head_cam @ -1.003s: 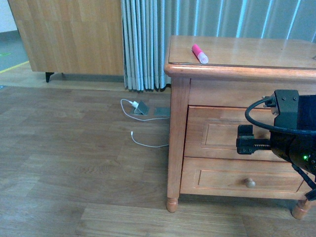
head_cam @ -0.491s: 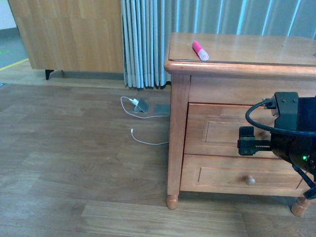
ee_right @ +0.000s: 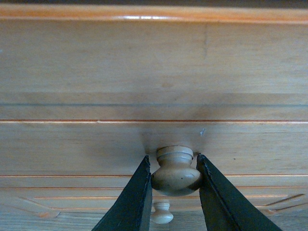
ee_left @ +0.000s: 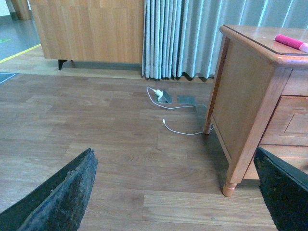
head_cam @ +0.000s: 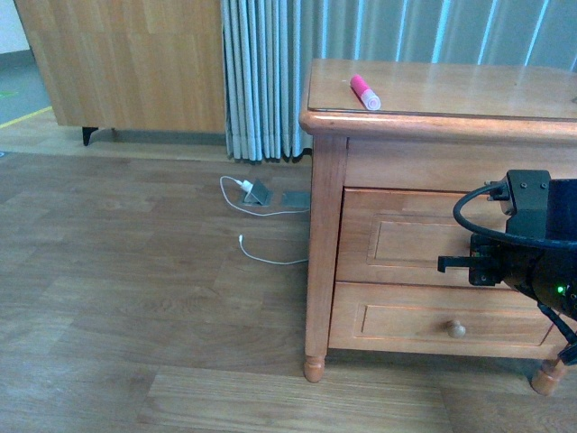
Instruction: Place pink marker in drawer with both arms
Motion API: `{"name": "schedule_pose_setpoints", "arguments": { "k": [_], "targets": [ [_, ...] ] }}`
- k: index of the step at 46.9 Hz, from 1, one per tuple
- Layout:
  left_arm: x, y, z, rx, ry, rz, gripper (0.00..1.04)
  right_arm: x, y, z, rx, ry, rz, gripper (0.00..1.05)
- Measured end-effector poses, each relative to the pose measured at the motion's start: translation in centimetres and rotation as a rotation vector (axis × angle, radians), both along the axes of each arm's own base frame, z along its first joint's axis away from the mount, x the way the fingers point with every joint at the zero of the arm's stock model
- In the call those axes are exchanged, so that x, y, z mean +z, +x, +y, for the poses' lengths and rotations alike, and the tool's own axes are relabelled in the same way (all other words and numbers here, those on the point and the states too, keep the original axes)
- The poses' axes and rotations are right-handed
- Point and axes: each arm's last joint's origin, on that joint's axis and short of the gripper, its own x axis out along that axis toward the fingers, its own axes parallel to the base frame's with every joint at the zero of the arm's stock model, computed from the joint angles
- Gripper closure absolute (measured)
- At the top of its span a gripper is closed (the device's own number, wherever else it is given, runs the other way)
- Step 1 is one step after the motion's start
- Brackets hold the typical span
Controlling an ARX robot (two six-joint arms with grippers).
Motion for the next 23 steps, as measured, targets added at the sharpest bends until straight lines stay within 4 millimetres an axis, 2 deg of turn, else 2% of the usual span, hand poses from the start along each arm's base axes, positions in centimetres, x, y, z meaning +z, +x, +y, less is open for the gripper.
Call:
{"name": "schedule_pose_setpoints", "arguments": {
  "k": [11, 23],
  "targets": [
    [0.0, 0.0, 0.0, 0.000, 0.000, 0.000, 0.06, -0.1, -1.2, -0.2, 0.021, 0.054, 0.017, 0.83],
    [0.0, 0.0, 0.0, 0.000, 0.000, 0.000, 0.06, -0.1, -5.0, -0.3, 0.034, 0.104, 0.055, 0.83]
  ]
}}
